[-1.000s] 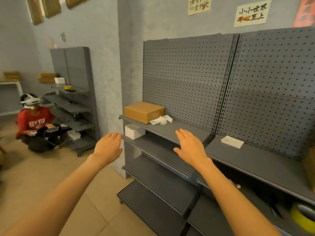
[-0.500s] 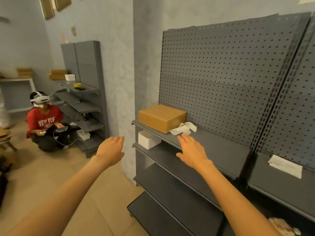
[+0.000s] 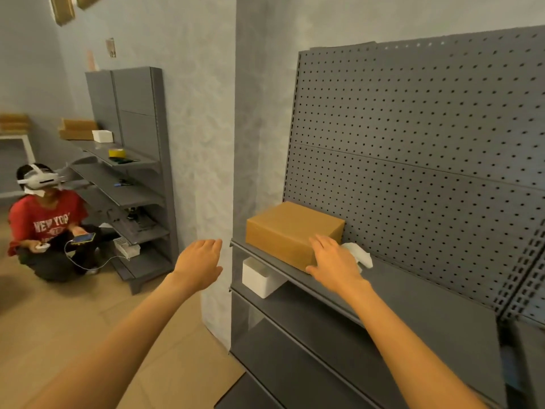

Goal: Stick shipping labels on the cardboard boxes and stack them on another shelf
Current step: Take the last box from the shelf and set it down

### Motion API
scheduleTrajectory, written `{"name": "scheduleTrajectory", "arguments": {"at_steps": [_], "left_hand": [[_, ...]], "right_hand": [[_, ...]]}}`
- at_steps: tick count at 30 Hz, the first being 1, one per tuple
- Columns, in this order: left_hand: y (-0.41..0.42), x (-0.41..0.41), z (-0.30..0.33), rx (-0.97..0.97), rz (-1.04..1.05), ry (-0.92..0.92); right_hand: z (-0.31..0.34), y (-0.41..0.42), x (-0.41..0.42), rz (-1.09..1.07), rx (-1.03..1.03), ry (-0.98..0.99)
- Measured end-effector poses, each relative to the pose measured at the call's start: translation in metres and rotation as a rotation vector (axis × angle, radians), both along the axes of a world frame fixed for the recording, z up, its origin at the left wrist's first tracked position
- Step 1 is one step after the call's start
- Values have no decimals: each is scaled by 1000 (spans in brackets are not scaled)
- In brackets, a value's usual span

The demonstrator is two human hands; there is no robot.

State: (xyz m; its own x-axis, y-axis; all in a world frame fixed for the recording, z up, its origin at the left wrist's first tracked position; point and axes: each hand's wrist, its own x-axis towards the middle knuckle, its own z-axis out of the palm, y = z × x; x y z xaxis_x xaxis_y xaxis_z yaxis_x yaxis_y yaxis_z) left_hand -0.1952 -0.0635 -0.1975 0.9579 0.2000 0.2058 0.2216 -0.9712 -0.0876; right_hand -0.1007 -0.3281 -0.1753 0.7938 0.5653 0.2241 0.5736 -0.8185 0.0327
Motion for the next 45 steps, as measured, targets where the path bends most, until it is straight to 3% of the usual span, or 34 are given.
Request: {"name": "scheduleTrajectory", "arguments": {"at_steps": [12, 20, 27, 29, 32, 35, 39, 45], "left_hand": [[99, 128, 6, 52, -306, 18], [105, 194, 1, 14, -480, 6], [107, 249, -3, -79, -507, 13], [106, 267, -3, -187, -495, 52], [105, 290, -5, -515, -432, 103], [98, 308, -15, -809, -384, 152], [86, 323, -24, -1203, -247, 262], [80, 332, -41, -1673, -107, 524]], "right_hand": [[4, 64, 47, -321, 8, -30], [-2, 70, 66, -508, 15, 12], [-10, 68, 112, -588, 47, 34], [-13, 67, 127, -611, 91, 39], [-21, 65, 147, -645, 275, 108], [-34, 63, 158, -703, 552, 171], [-50, 67, 160, -793, 1088, 377], [-72, 72, 163, -852, 1444, 555]]}}
